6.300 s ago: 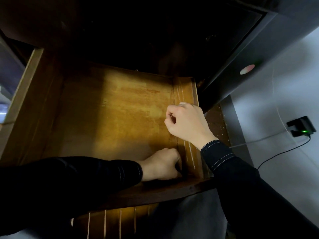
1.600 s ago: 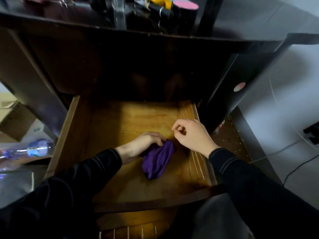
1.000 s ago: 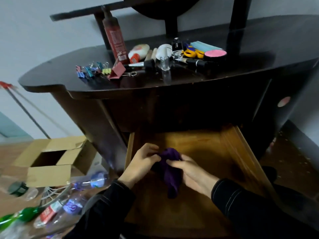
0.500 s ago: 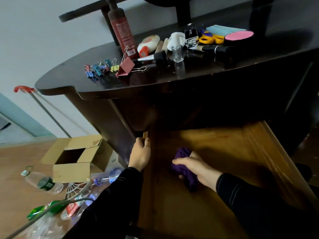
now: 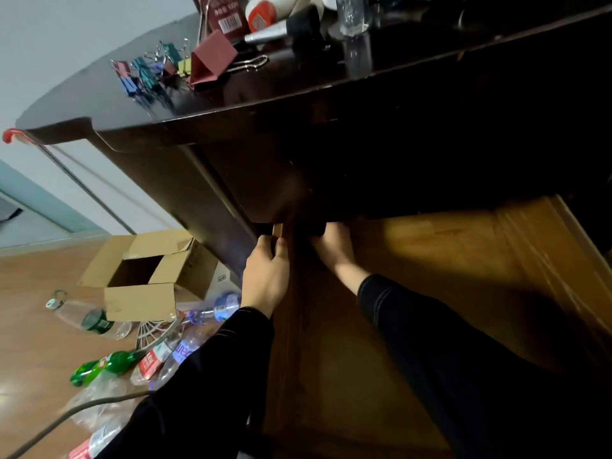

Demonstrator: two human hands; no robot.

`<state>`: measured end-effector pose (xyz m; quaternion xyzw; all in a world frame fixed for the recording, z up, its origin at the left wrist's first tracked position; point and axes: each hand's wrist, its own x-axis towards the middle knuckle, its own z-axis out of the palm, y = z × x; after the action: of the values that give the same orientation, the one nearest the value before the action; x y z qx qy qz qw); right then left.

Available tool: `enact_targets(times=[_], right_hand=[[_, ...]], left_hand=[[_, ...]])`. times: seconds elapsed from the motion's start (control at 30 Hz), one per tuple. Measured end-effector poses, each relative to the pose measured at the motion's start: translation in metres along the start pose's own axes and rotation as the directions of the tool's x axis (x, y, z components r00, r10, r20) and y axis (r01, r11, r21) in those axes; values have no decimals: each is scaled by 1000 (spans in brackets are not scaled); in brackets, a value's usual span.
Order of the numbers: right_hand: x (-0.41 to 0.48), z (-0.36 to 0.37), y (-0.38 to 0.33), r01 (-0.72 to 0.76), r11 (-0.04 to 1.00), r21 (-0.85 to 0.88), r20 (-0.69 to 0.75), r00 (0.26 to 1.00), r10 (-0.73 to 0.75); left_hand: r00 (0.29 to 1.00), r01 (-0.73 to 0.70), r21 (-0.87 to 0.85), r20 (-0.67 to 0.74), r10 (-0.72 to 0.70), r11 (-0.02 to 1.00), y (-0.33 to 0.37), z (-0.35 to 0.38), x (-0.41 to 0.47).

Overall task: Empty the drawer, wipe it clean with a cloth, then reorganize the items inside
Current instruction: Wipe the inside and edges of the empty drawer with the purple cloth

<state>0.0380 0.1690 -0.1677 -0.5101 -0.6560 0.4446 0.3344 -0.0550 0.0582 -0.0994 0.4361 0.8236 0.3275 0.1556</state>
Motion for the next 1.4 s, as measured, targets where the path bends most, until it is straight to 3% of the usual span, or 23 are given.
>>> enact_targets(times=[0.1,0.17,0.4,0.47,0.57,0.63,0.73,0.9,1.07,1.13,1.27,1.33,1.4], right_hand=[[3,10,-8,-37,999,15,-122,992,39],[4,10,-11,-14,999,-48,-117,993,9],[-4,-20,-4,183,911,-369,238,966,-98],[-5,-24,-8,127,931,-341,247,968,-41],[1,-26,-14,-90,973,-210,86,990,111],[-2,-19,-20,-34,971,-238,33,999,43],[-16,-8,-20,139,955,-262,71,990,-124],[-9,-21,-11,201,856,-476,227,969,-102],[-8,-21,-28,48,946,-321,27,999,-42],[-20,-13,-26,129,951,-280,61,991,-116],[-27,-18,-10,203,850,-486,286,956,-65],[-19,-23,-12,182,850,-494,281,959,-42],[-18,-25,-19,76,918,-389,166,986,-12]], left_hand=[[1000,-2,3,-8,2,1000,-1,1,0],[1000,-12,10,-10,12,1000,0,1,0],[1000,-3,17,1,3,1000,3,0,-1],[1000,10,1,5,-10,1000,4,-1,-2],[1000,18,-20,3,-18,1000,4,-1,-3],[1000,12,-16,-1,-12,1000,4,-1,-3],[1000,10,-8,-10,-10,1000,3,0,-2],[1000,11,-15,-2,-11,1000,3,-1,-2],[1000,6,-6,-7,-6,1000,4,-1,-2],[1000,5,4,-6,-5,1000,4,-1,-2],[1000,-2,-7,11,2,1000,2,-2,-3],[1000,-1,-20,8,1,1000,3,-2,-2],[1000,8,-28,7,-8,1000,3,-1,-2]])
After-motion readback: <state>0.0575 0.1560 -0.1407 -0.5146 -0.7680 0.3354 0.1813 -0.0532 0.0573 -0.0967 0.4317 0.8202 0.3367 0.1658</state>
